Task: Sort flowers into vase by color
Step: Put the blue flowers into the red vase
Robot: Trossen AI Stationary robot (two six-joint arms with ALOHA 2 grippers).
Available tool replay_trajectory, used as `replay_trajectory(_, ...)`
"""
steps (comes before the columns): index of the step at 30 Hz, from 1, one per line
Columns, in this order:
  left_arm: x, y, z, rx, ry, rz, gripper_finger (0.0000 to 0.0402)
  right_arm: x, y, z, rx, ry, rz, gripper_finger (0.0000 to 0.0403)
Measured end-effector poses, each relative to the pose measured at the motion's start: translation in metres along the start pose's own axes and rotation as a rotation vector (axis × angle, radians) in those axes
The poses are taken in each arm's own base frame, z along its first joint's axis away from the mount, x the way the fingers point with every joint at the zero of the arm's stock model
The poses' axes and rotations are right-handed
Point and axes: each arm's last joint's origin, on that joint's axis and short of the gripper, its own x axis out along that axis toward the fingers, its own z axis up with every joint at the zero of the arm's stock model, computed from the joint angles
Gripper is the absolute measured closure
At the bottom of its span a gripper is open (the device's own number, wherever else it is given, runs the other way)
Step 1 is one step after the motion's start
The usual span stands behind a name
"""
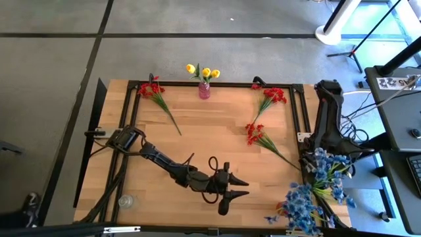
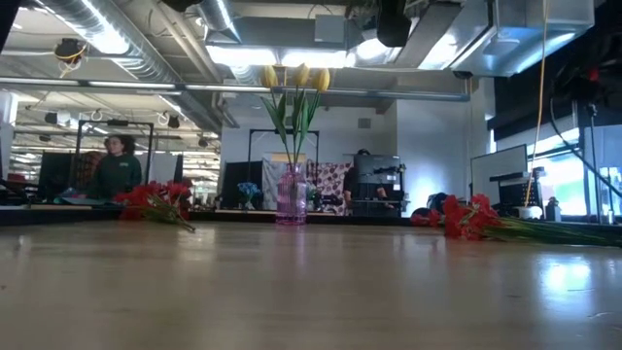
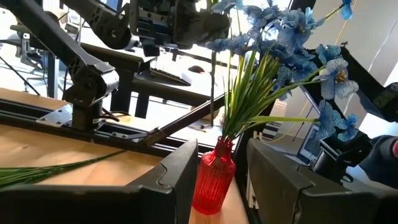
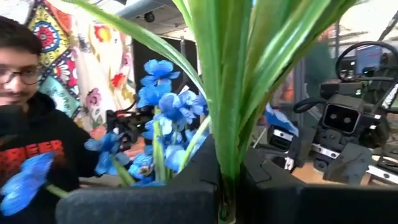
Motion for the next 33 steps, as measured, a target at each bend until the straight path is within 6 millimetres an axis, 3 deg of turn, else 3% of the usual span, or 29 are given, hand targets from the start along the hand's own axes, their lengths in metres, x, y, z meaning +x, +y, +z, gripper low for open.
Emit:
replay_trajectory(9,0.001,0.002,0.001,-0.002,-0.008,0.004,0.0266,0.000,0.006,-0.007,0.018,0.044,0.057,0.0392)
replay_trajectory(24,0.003,0.009,0.002,0.007,0.003,0.023,0.0266,0.023,0.006,-0.021,0.041,0.024,-0.020,0.0392)
replay_trajectory(33,0.003,0.008,0.002,0.007,0.003,0.022,0.0266,0.027,0.011,-0.033,-0.074,0.079,-0.010,0.0393)
